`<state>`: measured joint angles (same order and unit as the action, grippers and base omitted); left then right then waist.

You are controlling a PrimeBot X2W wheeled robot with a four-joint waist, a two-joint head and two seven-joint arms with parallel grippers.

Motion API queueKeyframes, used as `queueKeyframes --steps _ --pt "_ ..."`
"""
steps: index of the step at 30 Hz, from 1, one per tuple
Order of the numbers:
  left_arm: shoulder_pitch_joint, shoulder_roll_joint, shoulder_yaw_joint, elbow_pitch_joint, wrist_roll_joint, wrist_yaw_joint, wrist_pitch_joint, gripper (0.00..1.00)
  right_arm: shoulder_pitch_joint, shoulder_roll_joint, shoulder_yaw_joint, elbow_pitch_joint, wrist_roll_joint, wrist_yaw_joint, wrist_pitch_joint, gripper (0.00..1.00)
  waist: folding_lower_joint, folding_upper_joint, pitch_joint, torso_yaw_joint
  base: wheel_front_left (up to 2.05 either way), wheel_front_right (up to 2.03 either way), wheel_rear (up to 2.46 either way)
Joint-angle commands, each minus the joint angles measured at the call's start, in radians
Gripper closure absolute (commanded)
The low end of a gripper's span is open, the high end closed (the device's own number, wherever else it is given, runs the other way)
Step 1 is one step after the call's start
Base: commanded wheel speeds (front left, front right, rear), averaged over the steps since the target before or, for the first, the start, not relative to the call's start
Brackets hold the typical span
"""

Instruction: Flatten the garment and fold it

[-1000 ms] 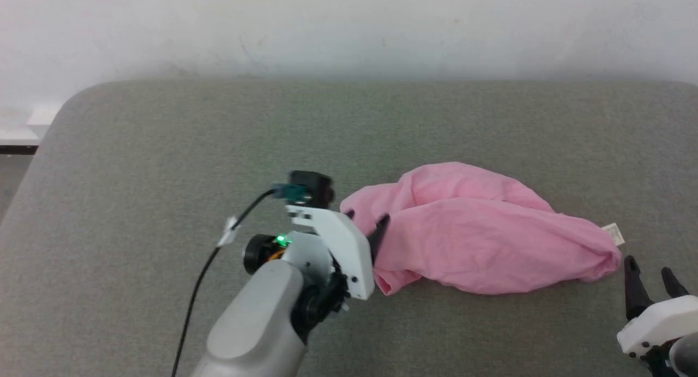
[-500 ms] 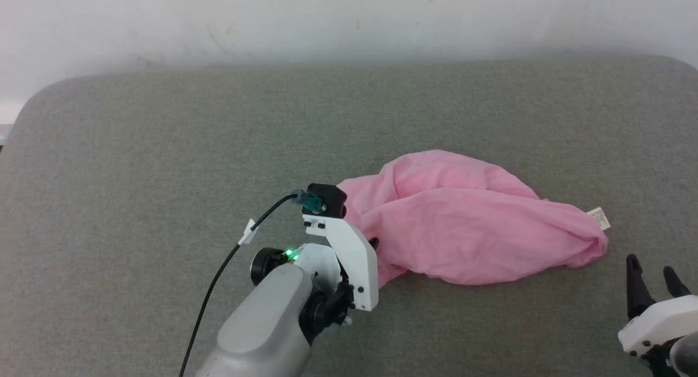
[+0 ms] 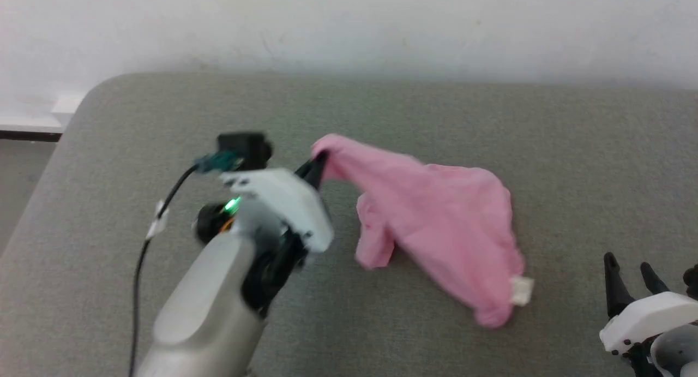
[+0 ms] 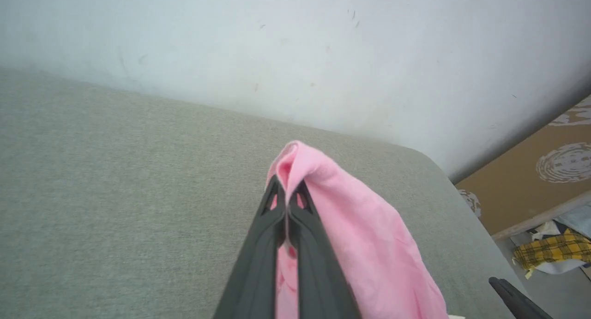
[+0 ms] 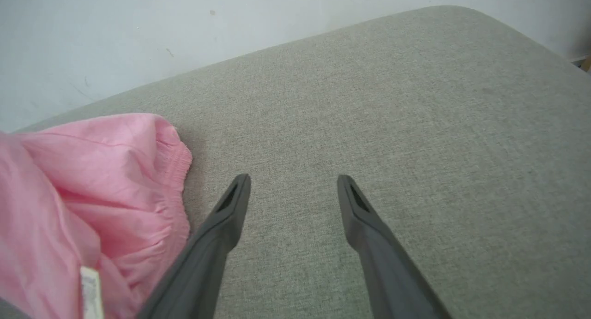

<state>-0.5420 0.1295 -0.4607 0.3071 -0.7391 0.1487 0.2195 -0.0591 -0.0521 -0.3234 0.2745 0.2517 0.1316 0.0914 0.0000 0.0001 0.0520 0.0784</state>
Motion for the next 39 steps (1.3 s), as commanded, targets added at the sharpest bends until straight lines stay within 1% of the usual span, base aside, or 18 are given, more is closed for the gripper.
queueKeyframes --steps 1,4,7,10,13,14,15,18,21,24,25,27,29,31,34,35,39 --pt "0.074 0.036 0.014 -0.031 -0.001 0.029 0.002 1.00 -0.017 0.002 0.005 0.004 0.000 -0.001 -0.008 0.00 0.0000 -0.0001 -0.017 0.029 0.00 0.00 0.00" --pt "0.212 0.079 0.037 -0.096 -0.023 0.082 0.026 1.00 -0.019 0.002 0.015 0.014 0.004 -0.001 -0.013 0.00 0.0000 -0.0001 -0.021 0.047 0.00 0.00 0.00" --pt "0.361 0.097 0.052 -0.129 -0.057 0.128 0.048 1.00 -0.018 0.002 0.028 0.026 0.009 -0.001 -0.014 0.00 0.0000 -0.0001 -0.022 0.063 0.00 0.00 0.00" --pt "0.472 0.094 0.053 -0.137 -0.091 0.155 0.069 1.00 -0.014 0.002 0.032 0.036 0.010 -0.001 -0.018 0.00 0.0000 -0.0001 -0.023 0.081 0.00 0.00 0.00" --pt "0.530 0.083 0.061 -0.136 -0.125 0.166 0.079 1.00 -0.010 0.002 0.033 0.041 0.007 -0.001 -0.019 0.00 0.0000 -0.0001 -0.027 0.100 0.00 0.00 0.00" --pt "0.538 0.078 0.072 -0.138 -0.135 0.165 0.071 0.62 -0.011 0.002 0.036 0.042 0.006 -0.001 -0.017 0.00 0.0000 -0.0001 -0.029 0.105 0.00 0.00 0.00" --pt "0.539 0.073 0.088 -0.145 -0.145 0.163 0.054 0.00 -0.013 0.002 0.041 0.042 0.004 -0.001 -0.016 0.00 0.0000 -0.0001 -0.030 0.110 0.00 0.00 0.00" --pt "0.530 0.065 0.145 -0.179 -0.170 0.141 -0.012 0.00 -0.021 0.002 0.065 0.038 0.000 -0.001 -0.006 0.00 0.0000 -0.0001 -0.038 0.120 0.00 0.00 0.00" --pt "0.513 0.089 0.195 -0.212 -0.136 0.119 -0.123 0.00 -0.034 0.002 0.115 0.025 0.000 -0.001 0.022 0.00 0.0000 -0.0001 -0.044 0.123 0.00 0.00 0.00" --pt "0.496 0.136 0.215 -0.228 -0.027 0.088 -0.297 0.00 -0.054 0.002 0.183 0.003 -0.002 -0.001 0.084 0.00 0.0000 -0.0001 -0.044 0.120 0.00 0.00 0.00" --pt "0.493 0.146 0.210 -0.230 0.014 0.077 -0.357 0.00 -0.064 0.002 0.200 -0.003 -0.004 -0.001 0.114 0.00 0.0000 -0.0001 -0.042 0.119 0.00 0.00 0.00" --pt "0.488 0.158 0.193 -0.232 0.097 0.068 -0.442 0.00 -0.088 0.002 0.231 -0.012 -0.010 -0.001 0.178 0.00 0.0000 -0.0001 -0.038 0.119 0.00 0.00 0.00" --pt "0.485 0.149 0.188 -0.251 0.170 0.063 -0.473 0.00 -0.122 0.002 0.261 -0.017 -0.021 -0.001 0.234 0.00 0.0000 -0.0001 -0.030 0.121 0.00 0.00 0.00" --pt "0.479 0.137 0.192 -0.281 0.251 0.056 -0.480 0.00 -0.156 0.002 0.283 -0.001 -0.032 -0.001 0.305 0.00 0.0000 -0.0001 -0.018 0.124 0.00 0.00 0.00" --pt "0.479 0.100 0.219 -0.349 0.377 0.040 -0.481 0.00 -0.211 0.002 0.313 0.048 -0.076 -0.001 0.417 0.00 0.0000 -0.0001 0.001 0.133 0.00 0.00 0.00" --pt "0.479 0.100 0.219 -0.349 0.377 0.040 -0.481 0.00 -0.211 0.002 0.313 0.048 -0.076 -0.001 0.417 0.00 0.0000 -0.0001 0.001 0.133 0.00 0.00 0.00" --pt "0.494 0.040 0.250 -0.387 0.467 0.006 -0.481 0.00 -0.273 -0.001 0.354 0.124 -0.147 -0.001 0.519 0.00 0.0000 -0.0001 0.028 0.149 0.00 0.00 0.00"
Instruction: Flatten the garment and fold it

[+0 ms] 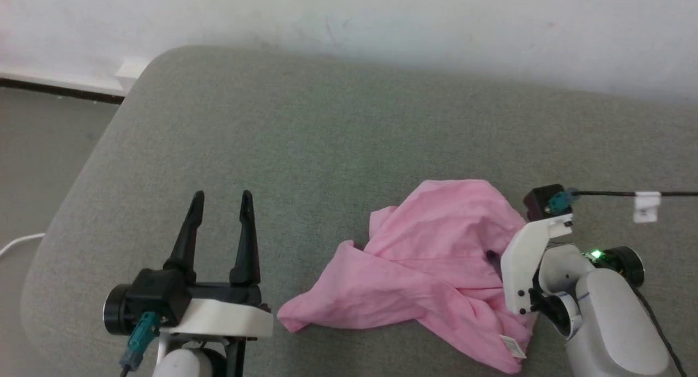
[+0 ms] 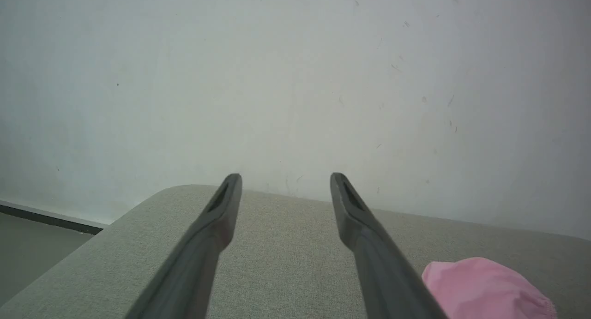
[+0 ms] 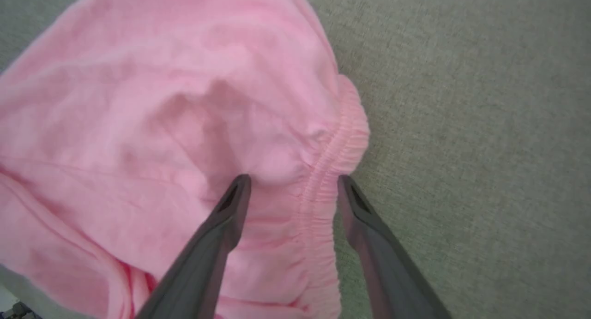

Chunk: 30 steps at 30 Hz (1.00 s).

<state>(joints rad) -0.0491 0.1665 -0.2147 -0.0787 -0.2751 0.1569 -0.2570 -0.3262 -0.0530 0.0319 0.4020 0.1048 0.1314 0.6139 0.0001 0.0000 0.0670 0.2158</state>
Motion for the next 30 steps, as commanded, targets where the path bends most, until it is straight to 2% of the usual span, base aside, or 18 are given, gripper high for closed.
queueKeyframes --steps 1,10,11,12,13,17,21,25,30 --pt "0.002 -0.010 0.013 -0.005 0.015 -0.013 -0.004 0.00 -0.017 -0.004 0.011 0.019 -0.012 -0.001 0.015 0.00 -0.0001 0.0000 0.019 0.016 0.00 0.00 0.00" --pt "-0.001 -0.087 0.080 0.015 0.071 -0.092 -0.005 0.00 -0.048 -0.048 0.137 0.175 -0.003 -0.001 0.094 0.00 -0.0001 0.0000 0.062 0.046 0.00 0.00 0.00" --pt "-0.002 -0.092 0.085 0.018 0.074 -0.099 -0.005 0.00 -0.050 -0.054 0.149 0.186 0.009 -0.001 0.100 0.53 -0.0001 0.0000 0.063 0.049 0.00 0.00 0.00" --pt "-0.002 -0.096 0.089 0.020 0.077 -0.105 -0.005 0.00 -0.054 -0.059 0.160 0.192 0.021 -0.001 0.100 0.84 -0.0001 0.0000 0.065 0.050 0.00 0.00 0.00" --pt "-0.001 -0.100 0.093 0.024 0.078 -0.109 -0.005 0.00 -0.061 -0.065 0.167 0.196 0.036 -0.001 0.096 1.00 -0.0001 0.0000 0.066 0.052 0.00 0.00 0.00" --pt "-0.004 -0.109 0.109 0.029 0.085 -0.123 -0.005 0.00 -0.123 -0.097 0.174 0.189 0.078 -0.001 0.054 1.00 -0.0001 0.0000 0.075 0.053 0.00 0.00 0.00" --pt "-0.009 -0.114 0.120 0.025 0.089 -0.131 -0.005 0.00 -0.247 -0.130 0.131 0.196 0.076 -0.001 0.014 1.00 -0.0001 0.0000 0.091 0.048 0.00 0.00 0.00" --pt "-0.023 -0.115 0.116 0.029 0.086 -0.138 -0.005 0.00 -0.383 -0.162 0.031 0.247 0.031 -0.001 -0.018 1.00 -0.0001 0.0000 0.109 0.055 0.00 0.00 0.00" --pt "-0.043 -0.116 0.097 0.035 0.066 -0.131 -0.005 0.00 -0.498 -0.171 -0.121 0.318 -0.071 -0.001 -0.114 1.00 -0.0001 0.0000 0.131 0.066 0.00 0.00 0.00"
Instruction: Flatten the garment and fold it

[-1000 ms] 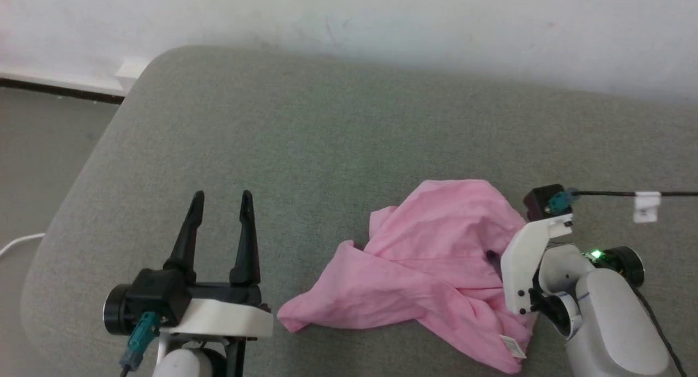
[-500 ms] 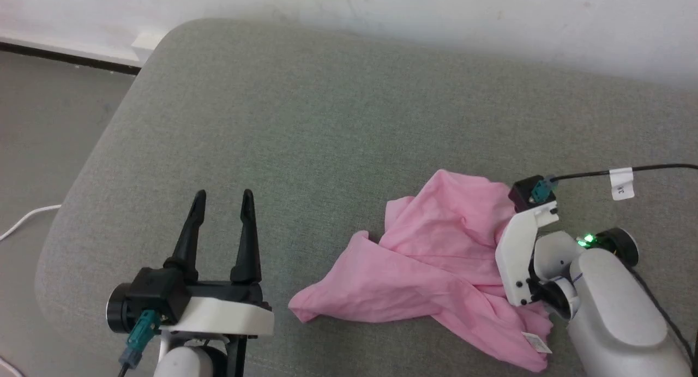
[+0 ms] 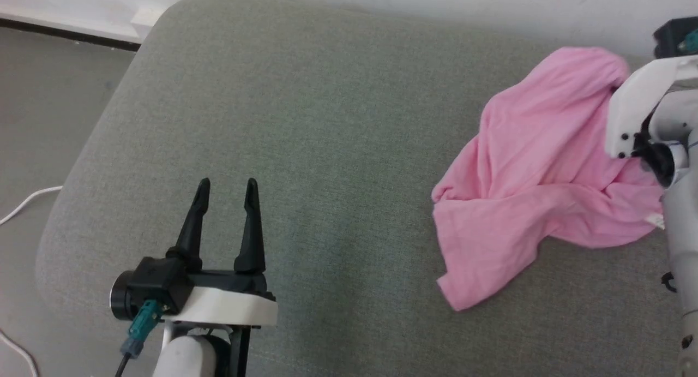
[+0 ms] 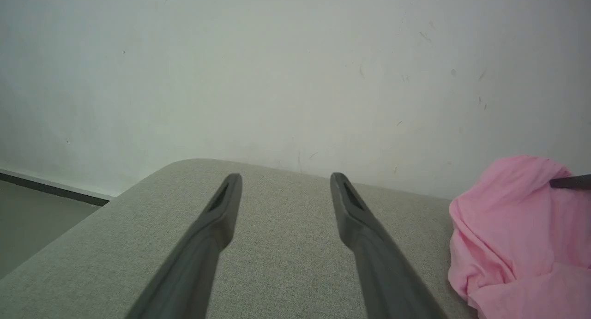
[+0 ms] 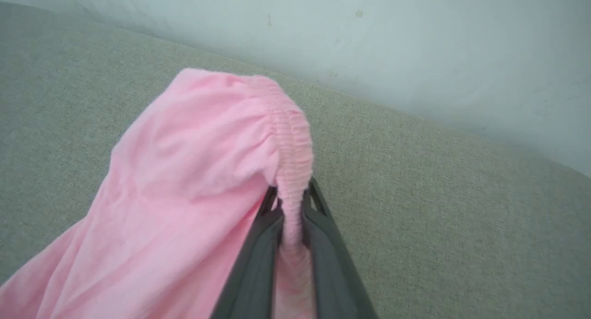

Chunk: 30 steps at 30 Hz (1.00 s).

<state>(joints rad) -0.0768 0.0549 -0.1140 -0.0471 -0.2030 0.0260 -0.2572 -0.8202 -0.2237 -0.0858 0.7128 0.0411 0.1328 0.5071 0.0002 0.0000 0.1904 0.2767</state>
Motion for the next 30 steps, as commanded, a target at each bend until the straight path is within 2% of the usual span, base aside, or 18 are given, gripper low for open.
queueKeyframes --steps 1,2,3,7,11,16,20,24,30 --pt "-0.018 -0.004 -0.007 0.005 -0.009 0.001 -0.004 0.00 -0.014 0.000 -0.026 0.027 -0.031 -0.002 -0.022 1.00 -0.0002 0.0000 0.010 0.007 0.00 0.00 0.00" --pt "-0.020 -0.004 -0.009 0.006 -0.010 0.003 -0.004 0.00 -0.018 0.002 -0.041 0.050 -0.053 -0.002 -0.026 0.81 -0.0002 0.0000 0.011 0.007 0.00 0.00 0.00" --pt "-0.021 -0.004 -0.010 0.007 -0.011 0.005 -0.004 0.00 -0.020 0.005 -0.053 0.070 -0.072 -0.002 -0.028 0.00 -0.0002 0.0000 0.012 0.007 0.00 0.00 0.00" --pt "-0.018 -0.005 -0.005 0.016 -0.015 0.008 -0.004 0.00 -0.030 0.026 -0.101 0.117 -0.097 -0.002 -0.085 0.00 -0.0002 0.0000 0.002 -0.005 0.00 0.00 0.00" --pt "-0.012 -0.005 -0.004 0.033 -0.017 0.003 -0.005 0.00 -0.023 0.046 -0.121 0.109 -0.053 -0.002 -0.227 0.00 -0.0002 0.0000 -0.034 -0.016 0.00 0.00 0.00" --pt "0.012 -0.005 0.007 0.051 -0.030 -0.002 -0.005 0.00 0.066 0.057 -0.075 0.035 0.053 -0.002 -0.411 0.00 -0.0002 0.0000 -0.091 -0.045 0.00 0.00 0.00" --pt "0.034 -0.005 0.017 0.063 -0.034 -0.009 -0.005 0.00 0.202 0.058 -0.071 -0.068 0.128 -0.002 -0.509 0.00 -0.0002 0.0000 -0.128 -0.072 0.00 0.00 0.00" --pt "0.051 -0.005 0.024 0.067 -0.030 -0.016 -0.005 0.00 0.384 0.081 -0.085 -0.179 0.159 -0.002 -0.543 0.00 -0.0002 0.0000 -0.156 -0.098 0.00 0.00 0.00" --pt "0.070 -0.005 0.025 0.073 -0.029 -0.027 -0.005 0.00 0.642 0.150 -0.154 -0.334 0.189 -0.002 -0.518 0.00 -0.0002 0.0000 -0.179 -0.128 0.00 0.00 0.00"
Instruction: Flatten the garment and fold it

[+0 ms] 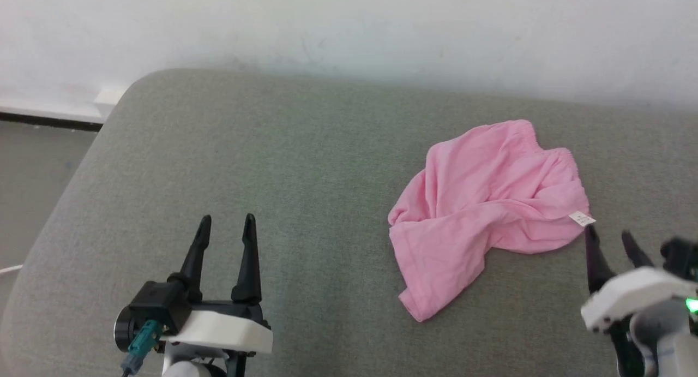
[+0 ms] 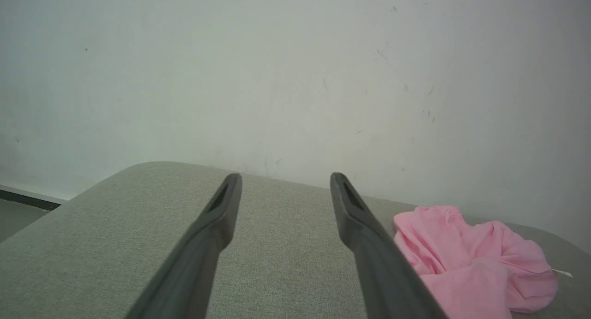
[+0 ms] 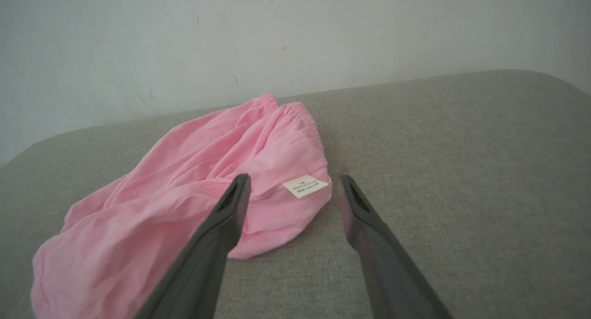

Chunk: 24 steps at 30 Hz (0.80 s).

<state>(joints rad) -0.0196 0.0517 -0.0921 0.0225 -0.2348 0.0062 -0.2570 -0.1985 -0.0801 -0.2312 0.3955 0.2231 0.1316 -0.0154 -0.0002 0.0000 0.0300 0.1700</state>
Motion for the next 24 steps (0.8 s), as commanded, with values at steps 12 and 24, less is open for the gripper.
queueKeyframes --steps 12,24 --pt "-0.168 -0.001 -0.125 0.137 -0.051 -0.067 0.064 0.00 0.142 0.029 -0.040 -0.184 0.055 -0.001 0.090 0.00 0.0002 0.0000 0.015 -0.076 0.00 0.00 0.00" --pt "-0.520 -0.001 -0.344 0.427 -0.215 -0.022 0.725 0.00 0.097 0.030 -0.011 -0.203 0.070 -0.001 0.107 0.00 0.0002 0.0000 0.102 -0.135 0.00 0.00 0.00"
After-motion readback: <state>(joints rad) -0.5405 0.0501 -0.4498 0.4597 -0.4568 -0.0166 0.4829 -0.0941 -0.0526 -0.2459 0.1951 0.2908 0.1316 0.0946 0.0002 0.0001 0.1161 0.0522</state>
